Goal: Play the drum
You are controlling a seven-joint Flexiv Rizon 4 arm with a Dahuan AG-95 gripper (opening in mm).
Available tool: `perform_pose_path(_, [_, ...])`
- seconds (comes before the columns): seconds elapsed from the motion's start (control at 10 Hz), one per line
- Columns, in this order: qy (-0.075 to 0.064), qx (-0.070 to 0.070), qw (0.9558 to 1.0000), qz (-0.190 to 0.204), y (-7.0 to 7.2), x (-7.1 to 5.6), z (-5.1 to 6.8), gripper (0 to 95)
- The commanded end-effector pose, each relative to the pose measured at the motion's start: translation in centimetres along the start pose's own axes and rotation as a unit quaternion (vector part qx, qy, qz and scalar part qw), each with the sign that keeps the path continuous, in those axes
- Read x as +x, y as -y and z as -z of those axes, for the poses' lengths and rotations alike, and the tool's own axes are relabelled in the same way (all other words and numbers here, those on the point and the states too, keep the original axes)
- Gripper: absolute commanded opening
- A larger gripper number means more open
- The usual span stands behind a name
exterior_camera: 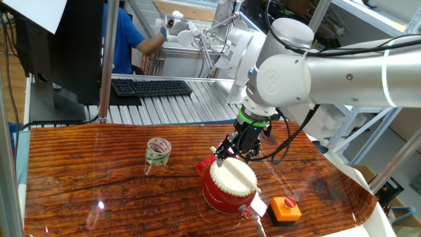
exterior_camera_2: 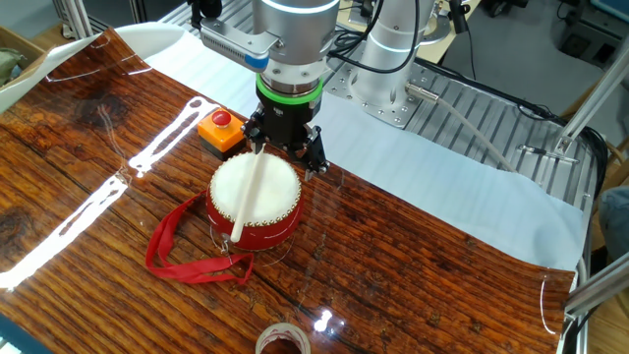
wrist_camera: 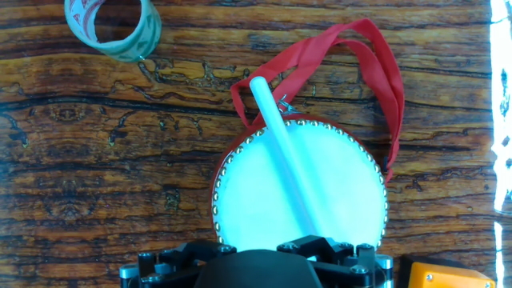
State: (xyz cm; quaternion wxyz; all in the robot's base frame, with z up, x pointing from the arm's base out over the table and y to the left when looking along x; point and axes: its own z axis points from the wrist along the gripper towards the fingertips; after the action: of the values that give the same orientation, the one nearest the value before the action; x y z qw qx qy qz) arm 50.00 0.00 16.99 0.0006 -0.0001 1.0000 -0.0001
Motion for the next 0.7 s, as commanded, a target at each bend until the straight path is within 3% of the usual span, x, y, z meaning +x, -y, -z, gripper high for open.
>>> perform_pose_path(0.1, [0.0, -0.004, 0.9957, -0.093, -0.15, 0.05, 0.09, 0.0])
perform_pose_path(0.7, [0.003, -0.004, 0.9956, -0.093, -0.11, 0.12, 0.11, 0.0])
